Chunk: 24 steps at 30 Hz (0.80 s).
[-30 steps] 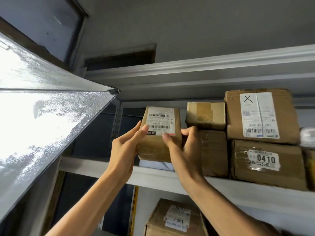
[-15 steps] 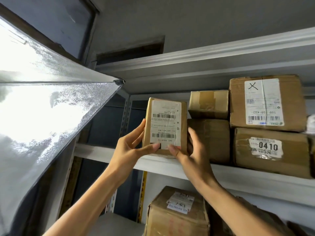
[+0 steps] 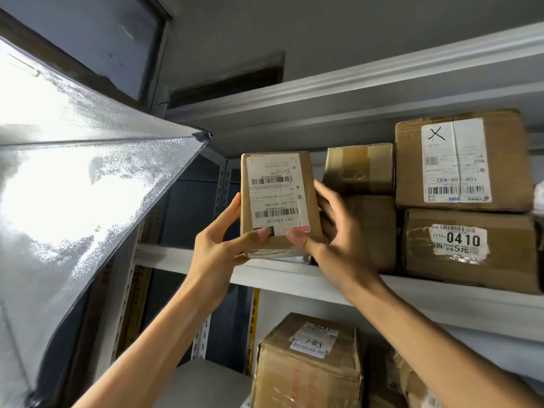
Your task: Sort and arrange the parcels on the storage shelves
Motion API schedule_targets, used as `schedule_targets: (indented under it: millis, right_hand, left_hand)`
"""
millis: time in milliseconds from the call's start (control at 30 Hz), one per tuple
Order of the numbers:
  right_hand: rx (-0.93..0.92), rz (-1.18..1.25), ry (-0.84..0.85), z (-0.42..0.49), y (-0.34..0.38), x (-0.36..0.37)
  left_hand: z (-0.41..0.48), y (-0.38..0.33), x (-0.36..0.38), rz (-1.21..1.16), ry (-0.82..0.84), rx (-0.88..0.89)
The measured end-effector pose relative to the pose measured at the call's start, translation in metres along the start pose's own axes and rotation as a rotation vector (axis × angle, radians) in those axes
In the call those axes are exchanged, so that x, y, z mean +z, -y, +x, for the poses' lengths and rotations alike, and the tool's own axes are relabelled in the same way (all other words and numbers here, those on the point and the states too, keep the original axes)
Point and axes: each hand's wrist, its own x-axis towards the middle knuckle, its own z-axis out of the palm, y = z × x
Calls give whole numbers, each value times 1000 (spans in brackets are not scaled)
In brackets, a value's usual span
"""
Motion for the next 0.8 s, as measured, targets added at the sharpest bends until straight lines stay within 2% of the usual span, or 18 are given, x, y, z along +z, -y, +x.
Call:
schedule_targets:
  millis: [67,133,233,333,433,633,800]
  right_hand:
    - [-70,-135,73,0,3,-4]
    - [-91,-222,72,-2,4,-6]
    - [-22,-119,-4,-4,5,-8]
    - [84,42,8,-4,10,-11]
    - [73,34,35,-2,14,-15]
    - [18,120,-51,-3,15,-22]
    - [-1,177,-47,-3,20,-22]
  left_hand:
    - [-1,-5,2,10,-40,34]
    - [-2,-11,7,6,-69,71]
    - [-5,-17,15,32,-92,101]
    - [-6,-11,12,58,-107,83]
    - [-13,-10,7,77,-69,53]
    - [-16,-12,-9,481,-15,415]
    - [-19,-18,-10,485,-14,388]
